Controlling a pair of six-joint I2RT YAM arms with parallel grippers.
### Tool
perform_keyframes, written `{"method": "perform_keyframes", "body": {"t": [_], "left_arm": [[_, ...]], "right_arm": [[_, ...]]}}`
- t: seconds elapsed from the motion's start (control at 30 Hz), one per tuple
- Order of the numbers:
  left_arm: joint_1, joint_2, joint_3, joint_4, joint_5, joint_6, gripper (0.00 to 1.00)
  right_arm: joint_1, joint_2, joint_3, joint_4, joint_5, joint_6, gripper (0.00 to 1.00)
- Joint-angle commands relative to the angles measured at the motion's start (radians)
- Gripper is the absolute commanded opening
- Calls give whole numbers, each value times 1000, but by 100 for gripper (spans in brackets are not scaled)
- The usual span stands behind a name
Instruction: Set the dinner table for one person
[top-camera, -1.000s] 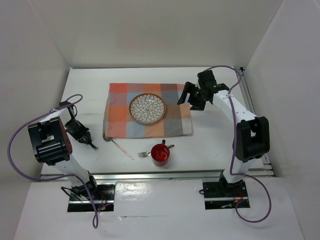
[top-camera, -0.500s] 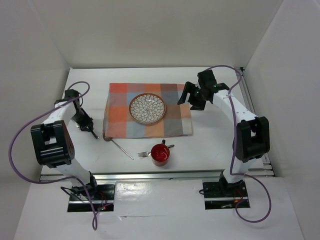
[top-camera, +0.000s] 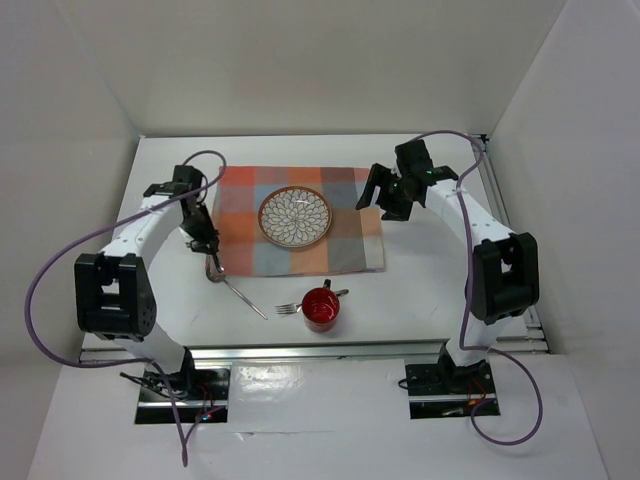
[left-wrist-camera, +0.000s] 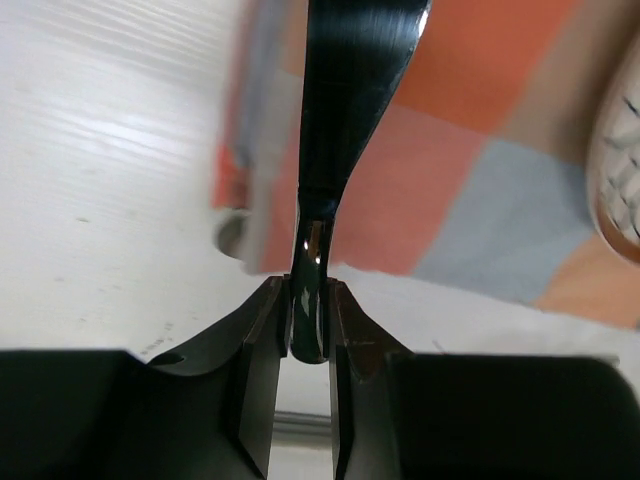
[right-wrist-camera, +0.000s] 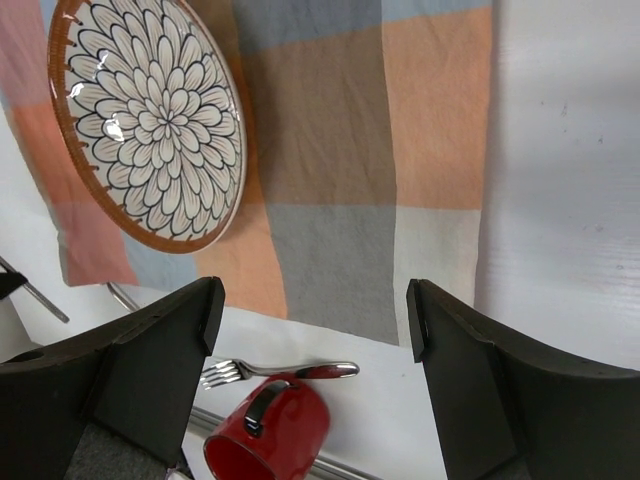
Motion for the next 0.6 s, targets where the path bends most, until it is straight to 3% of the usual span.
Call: {"method": "perform_keyframes", "body": {"t": [0.0, 0.23, 0.57], "left_arm": [[-87, -47, 56, -58, 63, -21, 0], [-297, 2, 193, -69, 170, -112, 0], [-547, 287, 517, -29, 244, -194, 0]], "right_arm": [[-7, 4, 44, -10, 29, -13, 86], [-28, -19, 44, -19, 60, -23, 86], [-146, -149, -64, -28, 80, -23, 86]]}}
